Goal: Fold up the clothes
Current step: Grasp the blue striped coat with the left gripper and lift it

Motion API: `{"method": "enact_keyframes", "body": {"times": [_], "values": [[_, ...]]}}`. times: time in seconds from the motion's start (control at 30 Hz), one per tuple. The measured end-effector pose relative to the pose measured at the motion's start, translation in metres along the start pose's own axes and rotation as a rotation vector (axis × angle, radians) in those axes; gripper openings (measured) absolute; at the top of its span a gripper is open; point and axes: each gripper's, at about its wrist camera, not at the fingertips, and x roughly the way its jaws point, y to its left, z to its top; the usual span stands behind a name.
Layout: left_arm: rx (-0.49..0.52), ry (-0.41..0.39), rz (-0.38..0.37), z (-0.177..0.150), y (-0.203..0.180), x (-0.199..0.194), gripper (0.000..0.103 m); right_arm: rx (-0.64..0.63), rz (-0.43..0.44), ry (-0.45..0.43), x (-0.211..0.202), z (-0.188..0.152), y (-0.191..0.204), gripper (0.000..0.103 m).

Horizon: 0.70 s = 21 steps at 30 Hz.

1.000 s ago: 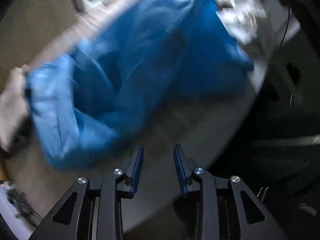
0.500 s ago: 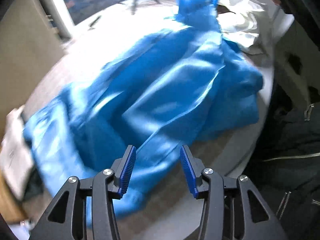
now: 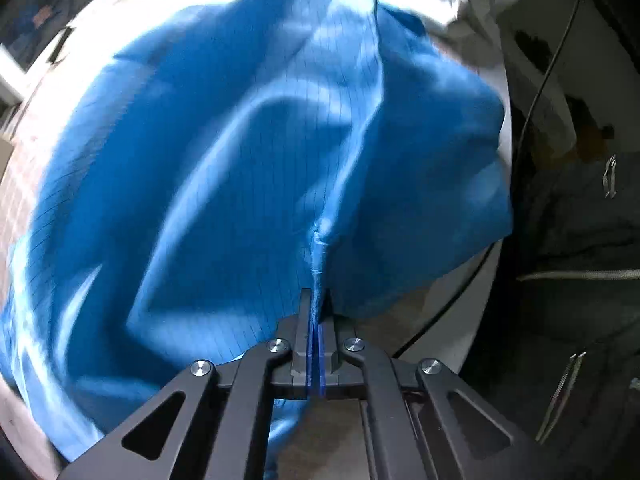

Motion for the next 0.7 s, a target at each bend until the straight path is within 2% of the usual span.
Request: {"method": "enact_keyframes", "body": {"times": [0.03, 0.1, 0.2, 0.27, 0.3, 0.37, 0.4, 0.43, 0.5, 0.63, 0.7], "values": [[-0.029, -0.019, 0.004, -0.002, 0.003, -0.011, 0.001, -0.013, 0.006, -0.029, -0.009, 0.007, 0.006, 0.002], [-0.112, -0.093, 0.078, -0.009, 0.017, -0.050, 0.001, -0.040, 0.016, -0.084, -0.027, 0.020, 0.018, 0.001], [-0.267, -0.246, 0.192, -0.023, 0.049, -0.131, 0.001, -0.119, 0.019, -0.189, -0.071, 0.050, 0.048, 0.001], [-0.302, -0.322, 0.250, -0.037, 0.056, -0.172, 0.001, -0.186, 0.016, -0.240, -0.101, 0.071, 0.072, 0.001], [-0.313, -0.345, 0.276, -0.046, 0.056, -0.186, 0.001, -0.220, 0.034, -0.220, -0.107, 0.079, 0.080, 0.001], [-0.334, -0.388, 0.326, -0.063, 0.057, -0.214, 0.001, -0.282, 0.071, -0.133, -0.105, 0.086, 0.090, 0.013], [-0.336, -0.372, 0.323, -0.071, 0.057, -0.210, 0.001, -0.309, 0.072, -0.076, -0.095, 0.084, 0.092, 0.040], [-0.338, -0.356, 0.320, -0.079, 0.056, -0.205, 0.001, -0.336, 0.067, -0.029, -0.080, 0.078, 0.093, 0.052], [-0.349, -0.318, 0.307, -0.090, 0.053, -0.186, 0.001, -0.385, 0.088, 0.028, -0.055, 0.067, 0.096, 0.052], [-0.451, -0.237, 0.220, -0.124, 0.058, -0.135, 0.001, -0.471, 0.117, 0.198, 0.014, 0.050, 0.101, 0.052], [-0.479, -0.209, 0.201, -0.140, 0.062, -0.124, 0.001, -0.523, 0.127, 0.264, 0.042, 0.045, 0.105, 0.052]]}}
